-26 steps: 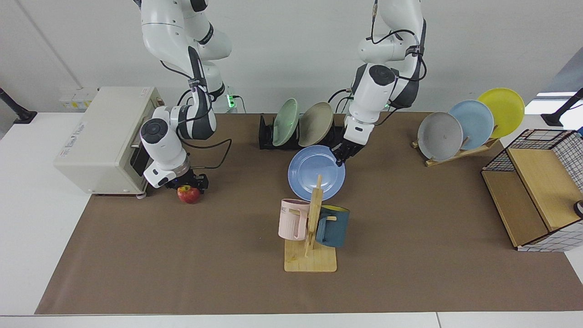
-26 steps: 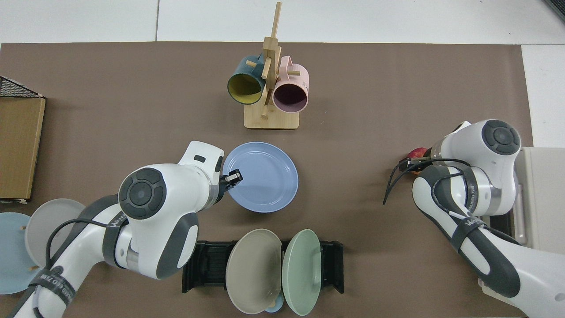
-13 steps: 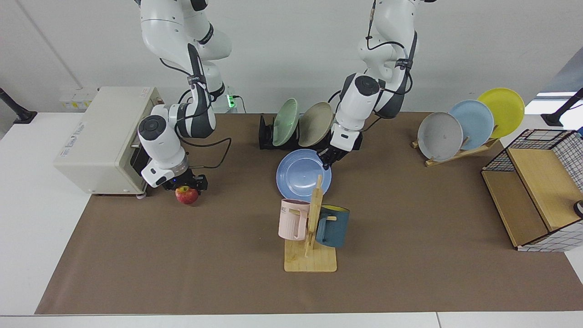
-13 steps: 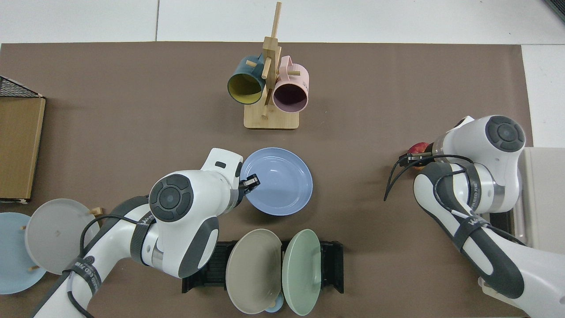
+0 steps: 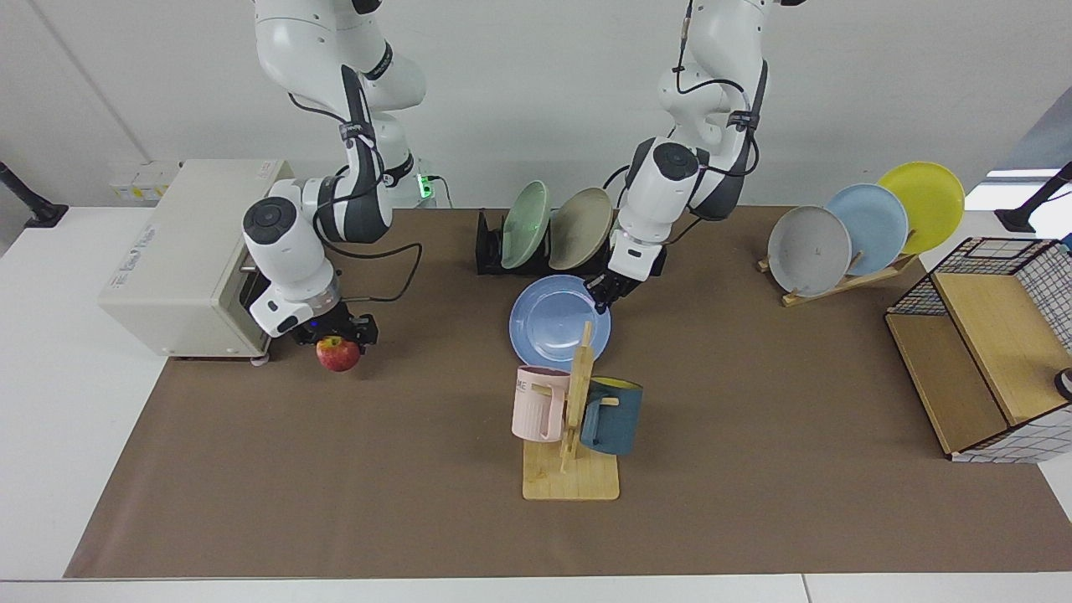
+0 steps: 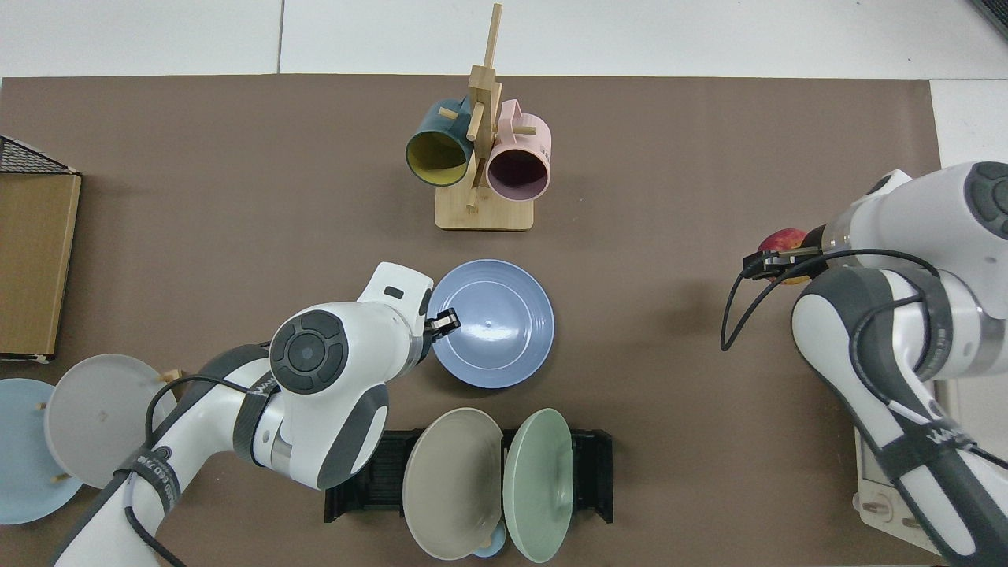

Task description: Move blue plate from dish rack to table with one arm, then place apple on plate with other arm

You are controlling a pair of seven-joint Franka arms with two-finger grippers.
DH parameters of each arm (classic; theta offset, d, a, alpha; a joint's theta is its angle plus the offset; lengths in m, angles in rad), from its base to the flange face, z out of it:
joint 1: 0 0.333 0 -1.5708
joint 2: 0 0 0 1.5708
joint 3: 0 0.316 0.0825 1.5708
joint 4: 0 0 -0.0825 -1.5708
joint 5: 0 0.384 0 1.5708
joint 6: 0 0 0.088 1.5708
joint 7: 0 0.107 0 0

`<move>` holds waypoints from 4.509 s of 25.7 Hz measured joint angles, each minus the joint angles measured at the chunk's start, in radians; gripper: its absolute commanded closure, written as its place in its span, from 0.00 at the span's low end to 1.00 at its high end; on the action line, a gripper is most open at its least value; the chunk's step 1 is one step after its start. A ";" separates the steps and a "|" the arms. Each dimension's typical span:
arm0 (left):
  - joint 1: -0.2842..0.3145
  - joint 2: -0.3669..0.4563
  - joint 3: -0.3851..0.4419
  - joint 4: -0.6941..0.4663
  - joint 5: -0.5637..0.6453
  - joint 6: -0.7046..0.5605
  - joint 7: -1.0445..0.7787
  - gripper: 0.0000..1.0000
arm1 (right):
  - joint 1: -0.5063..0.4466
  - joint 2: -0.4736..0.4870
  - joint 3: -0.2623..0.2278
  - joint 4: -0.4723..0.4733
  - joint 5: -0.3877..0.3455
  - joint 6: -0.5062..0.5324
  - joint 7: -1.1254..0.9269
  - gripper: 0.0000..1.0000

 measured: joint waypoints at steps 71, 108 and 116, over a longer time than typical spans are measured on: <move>0.035 -0.286 0.460 0.387 0.149 -0.826 0.733 0.00 | 0.655 0.311 0.007 0.141 0.085 0.231 0.826 0.00; 0.035 -0.284 0.459 0.387 0.148 -0.825 0.734 0.00 | 0.000 0.029 -0.031 0.157 0.048 -0.083 -0.094 0.00; 0.036 -0.284 0.460 0.387 0.136 -0.825 0.744 0.00 | -0.005 -0.081 -0.021 0.173 0.045 -0.207 -0.088 0.00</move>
